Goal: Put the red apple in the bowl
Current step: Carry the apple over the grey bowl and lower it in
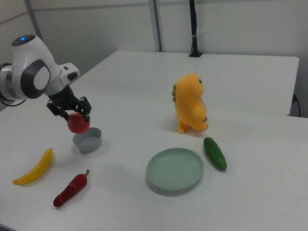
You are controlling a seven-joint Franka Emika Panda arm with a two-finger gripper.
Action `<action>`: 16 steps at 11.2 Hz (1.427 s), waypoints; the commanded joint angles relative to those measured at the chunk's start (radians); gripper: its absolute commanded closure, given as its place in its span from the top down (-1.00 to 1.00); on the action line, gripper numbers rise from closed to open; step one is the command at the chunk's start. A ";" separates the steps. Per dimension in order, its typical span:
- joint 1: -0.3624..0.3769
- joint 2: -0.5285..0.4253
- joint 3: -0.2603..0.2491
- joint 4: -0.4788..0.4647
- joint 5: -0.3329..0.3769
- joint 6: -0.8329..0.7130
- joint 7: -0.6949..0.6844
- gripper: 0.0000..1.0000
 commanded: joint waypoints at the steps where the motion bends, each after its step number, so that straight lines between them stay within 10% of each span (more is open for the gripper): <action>1: 0.015 0.028 0.000 -0.072 0.018 0.202 0.028 -0.55; 12: 0.063 0.236 0.002 -0.096 0.005 0.623 0.133 -0.38; 16: 0.050 0.242 0.002 -0.092 0.005 0.623 0.132 0.67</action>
